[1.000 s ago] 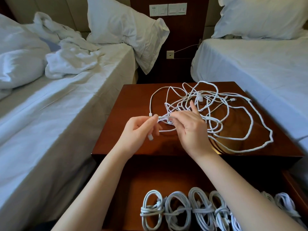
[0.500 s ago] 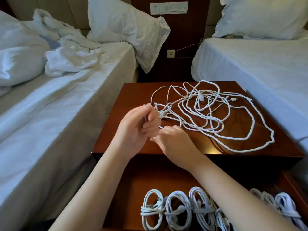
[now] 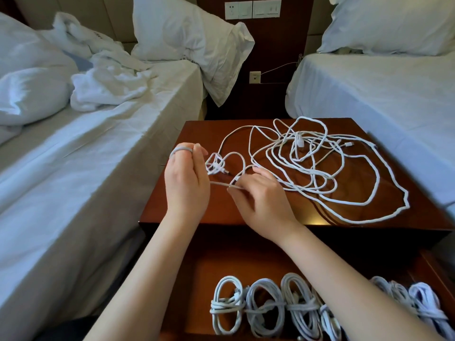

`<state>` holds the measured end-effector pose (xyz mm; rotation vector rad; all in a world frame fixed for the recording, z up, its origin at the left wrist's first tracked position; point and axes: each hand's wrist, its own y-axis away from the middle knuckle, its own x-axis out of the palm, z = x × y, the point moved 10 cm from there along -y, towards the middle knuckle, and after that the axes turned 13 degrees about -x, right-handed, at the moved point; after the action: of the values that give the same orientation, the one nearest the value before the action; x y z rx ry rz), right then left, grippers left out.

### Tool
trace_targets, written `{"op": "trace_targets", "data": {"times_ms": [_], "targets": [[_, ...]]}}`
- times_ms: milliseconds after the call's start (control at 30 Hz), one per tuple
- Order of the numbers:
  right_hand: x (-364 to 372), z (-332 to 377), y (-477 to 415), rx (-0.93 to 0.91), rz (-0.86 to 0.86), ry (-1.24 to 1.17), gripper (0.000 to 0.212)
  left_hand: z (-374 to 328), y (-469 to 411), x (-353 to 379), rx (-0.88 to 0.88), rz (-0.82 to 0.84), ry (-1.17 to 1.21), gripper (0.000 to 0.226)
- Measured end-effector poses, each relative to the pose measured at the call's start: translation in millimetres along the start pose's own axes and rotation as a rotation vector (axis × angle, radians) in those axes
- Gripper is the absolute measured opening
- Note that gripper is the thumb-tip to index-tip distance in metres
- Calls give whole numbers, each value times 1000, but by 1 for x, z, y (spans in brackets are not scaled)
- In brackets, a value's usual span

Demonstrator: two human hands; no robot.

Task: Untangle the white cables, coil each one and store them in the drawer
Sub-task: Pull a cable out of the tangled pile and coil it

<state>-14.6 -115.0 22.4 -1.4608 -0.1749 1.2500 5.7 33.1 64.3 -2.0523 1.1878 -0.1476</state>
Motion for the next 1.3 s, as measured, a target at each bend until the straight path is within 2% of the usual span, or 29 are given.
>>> {"op": "trace_targets", "data": {"times_ms": [67, 133, 233, 300, 367, 533, 667, 800, 867, 933, 1033, 1133, 1300], "targets": [[-6, -7, 0, 50, -35, -102, 24, 7, -4, -1, 28, -6, -103, 38], [-13, -6, 0, 3, -54, -65, 23, 14, -5, 5, 62, 36, -188, 38], [-26, 0, -1, -77, -128, 78, 21, 20, 4, 28, 85, 237, -267, 43], [-35, -1, 0, -84, -191, 147, 21, 26, 13, 46, -31, 416, -235, 41], [-41, -5, 1, -71, -225, 161, 26, 32, 26, 61, -196, 595, -138, 44], [-50, -22, 4, 16, -278, 137, 36, 13, 55, 79, -439, 955, 234, 54], [-52, -32, 6, 76, -291, 40, 26, 0, 85, 89, -557, 1316, 413, 43], [-44, -34, 7, 160, -273, -130, 19, -14, 103, 88, -672, 1555, 666, 37], [-32, -32, 8, 194, -210, -248, 19, -28, 106, 83, -680, 1634, 841, 35], [-13, -28, 10, 218, -113, -334, 18, -40, 102, 79, -637, 1636, 980, 39], [10, -18, 9, 230, -7, -428, 33, -50, 87, 74, -573, 1521, 1111, 43], [18, -4, 7, 181, 51, -482, 30, -45, 68, 67, -612, 1314, 1255, 35], [34, 7, 9, 211, 220, -501, 40, -24, 38, 59, -665, 921, 1290, 45]]}}
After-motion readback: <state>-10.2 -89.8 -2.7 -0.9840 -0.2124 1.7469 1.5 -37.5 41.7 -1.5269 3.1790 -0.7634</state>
